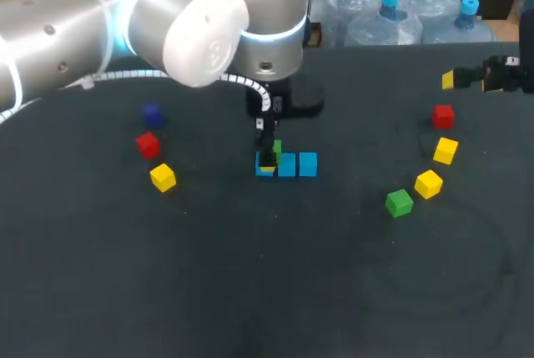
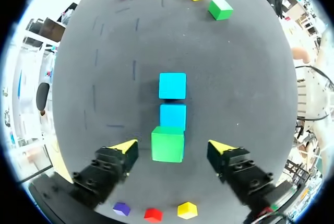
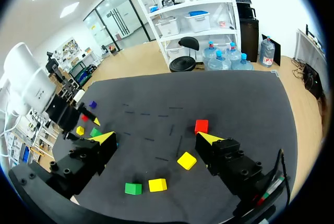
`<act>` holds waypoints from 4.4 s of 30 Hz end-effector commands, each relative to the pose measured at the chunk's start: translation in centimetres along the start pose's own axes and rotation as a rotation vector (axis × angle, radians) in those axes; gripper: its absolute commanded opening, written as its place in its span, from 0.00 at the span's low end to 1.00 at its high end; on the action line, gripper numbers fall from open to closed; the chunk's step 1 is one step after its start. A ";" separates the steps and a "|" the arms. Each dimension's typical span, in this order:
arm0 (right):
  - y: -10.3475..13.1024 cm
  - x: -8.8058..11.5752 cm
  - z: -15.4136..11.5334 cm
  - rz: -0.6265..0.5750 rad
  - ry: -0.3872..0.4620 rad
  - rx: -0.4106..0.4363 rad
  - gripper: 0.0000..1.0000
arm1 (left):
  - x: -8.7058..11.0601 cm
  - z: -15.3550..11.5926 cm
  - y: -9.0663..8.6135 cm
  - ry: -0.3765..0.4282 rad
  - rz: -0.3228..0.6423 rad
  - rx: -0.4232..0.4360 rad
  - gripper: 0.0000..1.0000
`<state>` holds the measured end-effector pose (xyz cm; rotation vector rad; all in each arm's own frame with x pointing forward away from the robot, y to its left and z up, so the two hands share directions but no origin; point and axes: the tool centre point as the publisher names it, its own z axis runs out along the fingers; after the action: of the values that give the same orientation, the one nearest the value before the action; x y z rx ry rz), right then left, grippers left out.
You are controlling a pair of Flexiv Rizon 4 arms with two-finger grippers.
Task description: Place the blue cubes, place green cubes on the blue cubes, place the yellow cubes on the green cubes, then place the red cubes on the yellow cubes, and place purple cube on the red cubes.
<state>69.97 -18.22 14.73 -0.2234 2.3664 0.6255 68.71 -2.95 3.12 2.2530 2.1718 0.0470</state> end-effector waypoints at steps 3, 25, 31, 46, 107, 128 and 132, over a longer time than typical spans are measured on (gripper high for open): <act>0.0 0.0 -0.1 0.000 0.000 0.002 1.00 | 0.5 -0.9 0.1 -0.018 -0.016 -0.014 1.00; 0.0 0.0 -0.1 0.000 0.000 0.002 1.00 | 2.0 -6.6 -1.3 -0.119 -0.232 -0.201 1.00; 0.0 0.0 -0.1 0.000 0.000 0.002 1.00 | 1.9 -6.7 -1.8 -0.096 -0.339 -0.265 1.00; 0.0 0.0 -0.1 0.000 0.000 0.002 1.00 | 3.5 -5.0 -2.6 -0.147 -0.549 -0.310 1.00; 0.0 0.0 -0.1 0.000 0.000 0.002 1.00 | 8.6 -6.4 0.6 -0.109 -0.632 -0.280 1.00; 0.0 0.0 -0.1 0.000 0.000 0.002 1.00 | 1.7 -5.1 5.1 -0.001 0.094 -0.076 1.00; 0.0 0.0 -0.1 0.000 0.000 0.002 1.00 | 1.5 -4.3 5.0 0.004 0.137 -0.036 1.00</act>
<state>69.98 -18.23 14.73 -0.2234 2.3663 0.6255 72.67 -1.11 8.01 2.2608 1.9801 0.1853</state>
